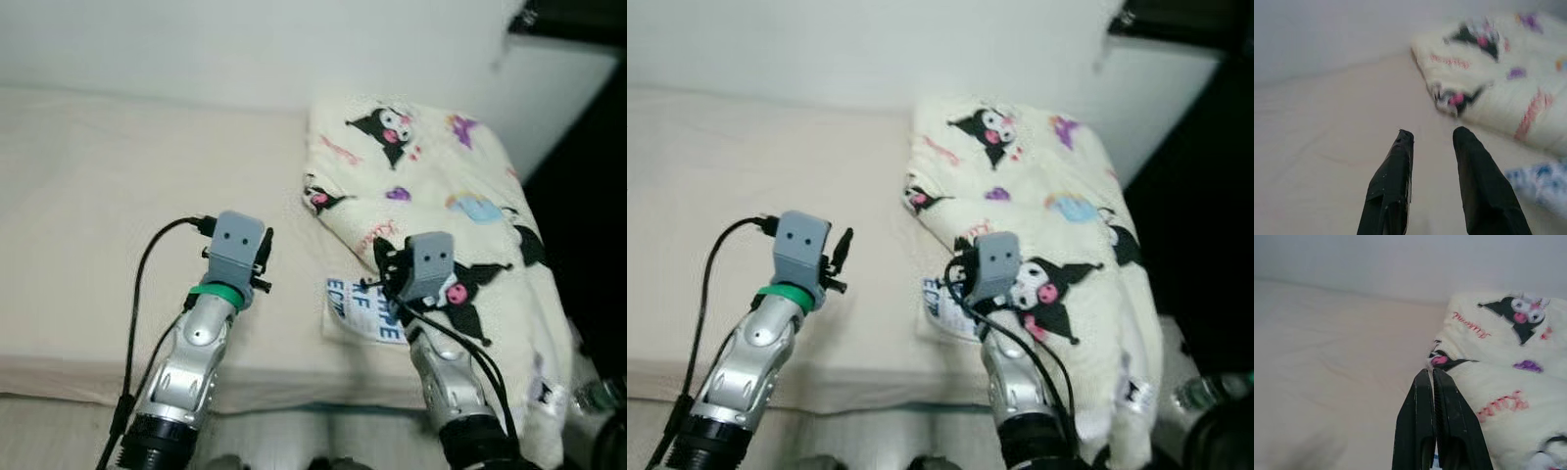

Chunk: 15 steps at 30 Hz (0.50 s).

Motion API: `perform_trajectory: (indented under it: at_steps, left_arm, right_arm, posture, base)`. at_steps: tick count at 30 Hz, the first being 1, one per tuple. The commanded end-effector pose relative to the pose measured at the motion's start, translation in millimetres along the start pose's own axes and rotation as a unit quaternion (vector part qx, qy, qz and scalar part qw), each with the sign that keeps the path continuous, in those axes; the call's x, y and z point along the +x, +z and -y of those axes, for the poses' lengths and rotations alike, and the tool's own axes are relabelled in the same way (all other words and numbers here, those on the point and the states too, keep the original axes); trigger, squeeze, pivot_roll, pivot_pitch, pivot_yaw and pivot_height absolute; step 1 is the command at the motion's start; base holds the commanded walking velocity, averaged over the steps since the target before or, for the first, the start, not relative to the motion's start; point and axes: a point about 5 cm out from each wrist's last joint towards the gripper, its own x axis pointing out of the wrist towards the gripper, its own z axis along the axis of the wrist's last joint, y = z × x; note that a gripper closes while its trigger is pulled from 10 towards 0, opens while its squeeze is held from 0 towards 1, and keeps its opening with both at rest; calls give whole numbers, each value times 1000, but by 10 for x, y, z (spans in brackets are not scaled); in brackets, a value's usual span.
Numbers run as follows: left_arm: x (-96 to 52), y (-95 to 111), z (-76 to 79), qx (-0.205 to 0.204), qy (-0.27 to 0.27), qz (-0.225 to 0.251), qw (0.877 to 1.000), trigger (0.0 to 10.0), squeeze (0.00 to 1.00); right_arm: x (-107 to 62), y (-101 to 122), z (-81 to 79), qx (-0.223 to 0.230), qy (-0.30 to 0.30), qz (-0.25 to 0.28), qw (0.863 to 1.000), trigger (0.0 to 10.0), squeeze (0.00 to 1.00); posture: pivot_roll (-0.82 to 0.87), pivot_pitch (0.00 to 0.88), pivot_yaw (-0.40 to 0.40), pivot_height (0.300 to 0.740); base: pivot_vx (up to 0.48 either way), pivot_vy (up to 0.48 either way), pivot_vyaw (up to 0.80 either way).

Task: Clean up the room

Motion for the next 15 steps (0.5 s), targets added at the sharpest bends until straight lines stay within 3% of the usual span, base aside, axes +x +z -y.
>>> perform_trajectory:
  at_steps: [1,15]
  left_arm:
    - [-39,-45,112,6,-35,-7,999,10000,0]
    - [-24,-38,97,20,-38,-5,999,10000,0]
  right_arm:
    - [-67,-107,88,8,-23,-25,999,10000,0]
    - [-108,-163,149,25,-44,-33,998,10000,0]
  posture:
    - [61,79,-8,721]
    - [54,81,0,681]
  base:
    - [0,0,0]
    - [0,0,0]
